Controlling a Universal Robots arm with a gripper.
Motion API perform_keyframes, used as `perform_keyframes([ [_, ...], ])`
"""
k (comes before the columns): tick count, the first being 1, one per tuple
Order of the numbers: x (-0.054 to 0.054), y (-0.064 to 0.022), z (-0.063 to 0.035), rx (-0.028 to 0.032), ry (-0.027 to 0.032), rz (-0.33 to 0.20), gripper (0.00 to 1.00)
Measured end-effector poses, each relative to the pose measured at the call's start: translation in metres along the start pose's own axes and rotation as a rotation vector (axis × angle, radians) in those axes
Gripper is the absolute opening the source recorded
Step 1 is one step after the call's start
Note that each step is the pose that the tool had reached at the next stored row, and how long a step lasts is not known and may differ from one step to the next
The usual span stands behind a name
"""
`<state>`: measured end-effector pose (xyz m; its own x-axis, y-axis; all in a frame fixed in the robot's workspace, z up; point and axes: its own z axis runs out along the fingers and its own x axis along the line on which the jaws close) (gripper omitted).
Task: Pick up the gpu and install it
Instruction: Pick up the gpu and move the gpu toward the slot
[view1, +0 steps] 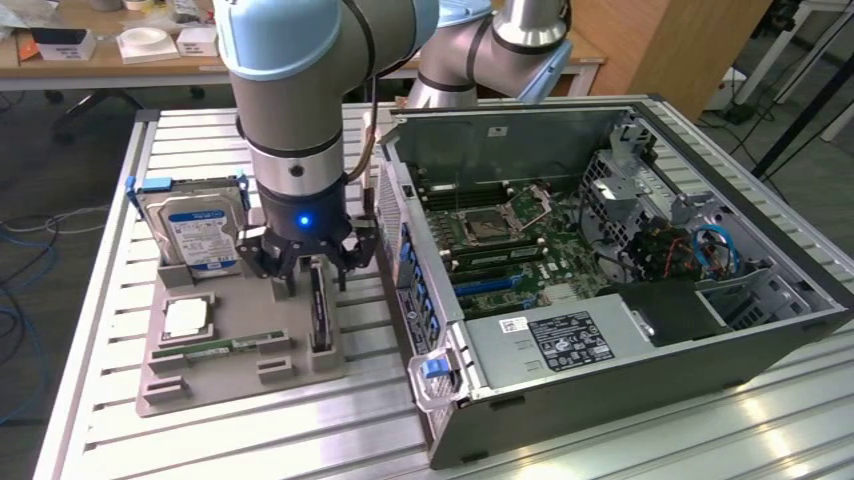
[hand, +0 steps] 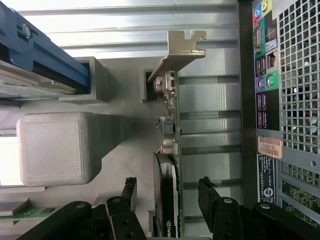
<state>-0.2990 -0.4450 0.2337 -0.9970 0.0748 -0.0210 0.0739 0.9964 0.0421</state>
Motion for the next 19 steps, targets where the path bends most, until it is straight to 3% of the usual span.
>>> perform_keyframes([
  [10, 0.0000, 0.0000, 0.0001, -0.0001, -0.0001, 0.000, 0.60],
  [11, 0.0000, 0.0000, 0.0001, -0.0002, -0.0001, 0.000, 0.53],
  [17, 0.0000, 0.0000, 0.0001, -0.0002, -0.0001, 0.000, 0.51],
  [19, 0.0000, 0.0000, 0.0001, -0.0001, -0.0001, 0.000, 0.38],
])
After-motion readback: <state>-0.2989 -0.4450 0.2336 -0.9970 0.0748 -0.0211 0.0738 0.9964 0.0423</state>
